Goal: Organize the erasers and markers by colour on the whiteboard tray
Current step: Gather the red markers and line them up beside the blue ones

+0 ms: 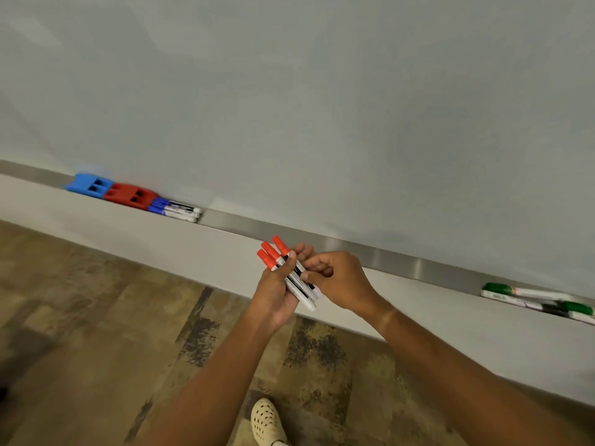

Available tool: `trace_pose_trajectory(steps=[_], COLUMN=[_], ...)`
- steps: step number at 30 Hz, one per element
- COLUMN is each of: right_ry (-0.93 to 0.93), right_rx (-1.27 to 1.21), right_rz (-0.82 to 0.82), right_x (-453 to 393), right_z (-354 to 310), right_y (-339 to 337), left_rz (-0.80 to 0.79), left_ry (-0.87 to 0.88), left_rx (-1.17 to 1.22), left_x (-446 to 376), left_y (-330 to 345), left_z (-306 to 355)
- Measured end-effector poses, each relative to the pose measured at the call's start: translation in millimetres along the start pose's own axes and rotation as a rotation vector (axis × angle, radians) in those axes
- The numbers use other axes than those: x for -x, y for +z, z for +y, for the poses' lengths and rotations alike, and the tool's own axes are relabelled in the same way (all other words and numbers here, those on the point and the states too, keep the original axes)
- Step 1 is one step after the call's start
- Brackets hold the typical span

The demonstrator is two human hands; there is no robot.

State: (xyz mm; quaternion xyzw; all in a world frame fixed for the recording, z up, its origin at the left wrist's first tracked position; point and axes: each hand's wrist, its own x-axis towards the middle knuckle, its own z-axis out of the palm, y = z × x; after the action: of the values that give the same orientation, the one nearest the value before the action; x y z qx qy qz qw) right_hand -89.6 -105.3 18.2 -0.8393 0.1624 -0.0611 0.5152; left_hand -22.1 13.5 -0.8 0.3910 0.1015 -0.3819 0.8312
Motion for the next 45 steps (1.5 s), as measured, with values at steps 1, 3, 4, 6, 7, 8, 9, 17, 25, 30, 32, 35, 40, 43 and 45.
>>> trace_pose_trajectory(steps=[1,3,4,6,7,8,9,17,25,30,32,35,40,43,45], right_ry=[-0.004,-0.006,-0.007,-0.005,-0.006,-0.006,0.0,0.003,-0.094,-0.094,-0.095,-0.093,-0.099,-0.111,-0.119], right_rx=[-0.002,-0.005,-0.002,0.017,0.016,0.01,0.007,0.085,0.426,0.636,0.652,0.618,0.601,0.583,0.578], right_rz=[-0.019,-0.05,-0.065,-0.081,-0.083,-0.091,-0.099,-0.077,-0.016,-0.121,-0.161,-0.182,-0.183,-0.205,-0.21], right_x=[-6,-15,-20,-33,-38,-45,-53,-105,-164,-204,-211,-217,-224,-224,-223], right_z=[-6,-13,-17,-29,-33,-38,-44,-68,-68,-57,-54,-48,-40,-38,-38], right_y=[7,19,26,45,50,59,69,123,140,160,165,171,175,175,174], left_rz=[0.007,0.017,0.019,0.022,0.024,0.031,0.033,0.087,0.226,0.272,0.28,0.295,0.313,0.309,0.304], left_ry=[0.009,0.025,0.033,0.045,0.047,0.052,0.06,0.071,0.113,0.126,0.137,0.149,0.163,0.165,0.161], left_rx=[0.014,0.019,0.018,0.031,0.042,0.057,0.071,0.118,0.112,0.145,0.158,0.155,0.155,0.144,0.143], left_x=[-1,-4,-4,-7,-7,-8,-10,-37,-55,-60,-62,-65,-68,-68,-67], left_y=[-8,-20,-26,-42,-45,-51,-58,-97,-140,-160,-162,-163,-160,-158,-156], left_z=[8,20,27,45,52,62,73,126,145,151,154,158,159,160,160])
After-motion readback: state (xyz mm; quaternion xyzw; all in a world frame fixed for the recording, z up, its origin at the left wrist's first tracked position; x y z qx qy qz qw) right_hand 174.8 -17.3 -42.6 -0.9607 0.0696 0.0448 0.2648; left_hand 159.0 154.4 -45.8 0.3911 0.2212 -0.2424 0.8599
